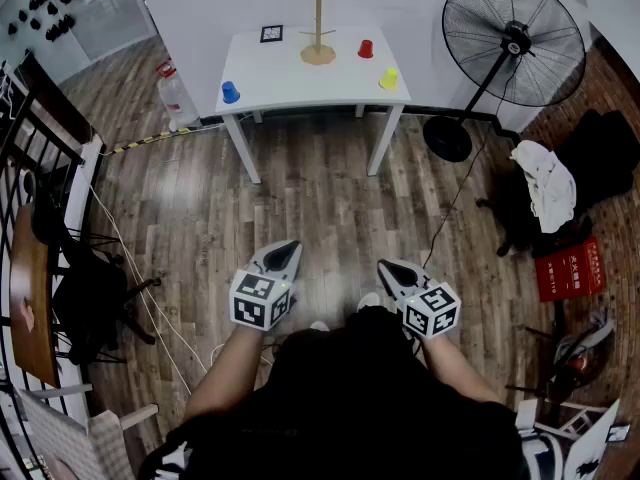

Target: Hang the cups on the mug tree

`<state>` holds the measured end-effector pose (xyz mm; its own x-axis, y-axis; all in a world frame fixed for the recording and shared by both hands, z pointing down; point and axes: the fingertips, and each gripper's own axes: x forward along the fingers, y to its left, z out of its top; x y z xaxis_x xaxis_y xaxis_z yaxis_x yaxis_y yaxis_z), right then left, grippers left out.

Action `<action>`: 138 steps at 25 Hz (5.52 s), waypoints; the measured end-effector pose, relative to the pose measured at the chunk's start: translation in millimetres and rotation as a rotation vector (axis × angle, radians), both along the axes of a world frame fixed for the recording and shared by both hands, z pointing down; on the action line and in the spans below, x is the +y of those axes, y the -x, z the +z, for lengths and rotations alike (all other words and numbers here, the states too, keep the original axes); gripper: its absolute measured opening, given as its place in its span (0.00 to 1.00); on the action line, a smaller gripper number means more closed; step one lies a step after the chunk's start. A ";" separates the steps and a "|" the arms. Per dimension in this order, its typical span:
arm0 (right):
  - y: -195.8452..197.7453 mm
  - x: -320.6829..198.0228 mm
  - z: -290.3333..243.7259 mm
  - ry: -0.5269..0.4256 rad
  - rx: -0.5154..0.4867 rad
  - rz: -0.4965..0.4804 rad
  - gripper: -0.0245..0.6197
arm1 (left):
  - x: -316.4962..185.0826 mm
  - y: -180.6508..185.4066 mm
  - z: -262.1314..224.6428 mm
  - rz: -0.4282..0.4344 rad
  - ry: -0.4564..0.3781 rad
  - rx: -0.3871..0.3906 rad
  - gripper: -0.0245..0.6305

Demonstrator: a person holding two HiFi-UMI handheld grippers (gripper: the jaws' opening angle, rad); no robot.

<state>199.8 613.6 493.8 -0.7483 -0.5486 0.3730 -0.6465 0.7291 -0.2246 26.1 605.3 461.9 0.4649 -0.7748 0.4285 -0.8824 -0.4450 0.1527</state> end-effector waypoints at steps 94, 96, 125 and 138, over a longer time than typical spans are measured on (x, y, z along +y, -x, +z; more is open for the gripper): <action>30.3 -370.5 -8.8 0.067 -0.096 -0.081 0.05 | -329.4 -10.1 8.8 -0.016 0.121 -0.081 0.07; 29.8 -378.1 -10.5 0.064 -0.100 -0.086 0.05 | -336.6 -11.6 8.9 -0.022 0.123 -0.082 0.07; 96.8 -519.5 -3.0 0.032 -0.006 -0.056 0.05 | -495.6 56.6 10.3 0.047 0.073 -0.064 0.07; 178.3 -653.9 -19.4 0.025 0.012 0.075 0.05 | -641.2 136.7 -3.7 0.177 0.066 -0.058 0.07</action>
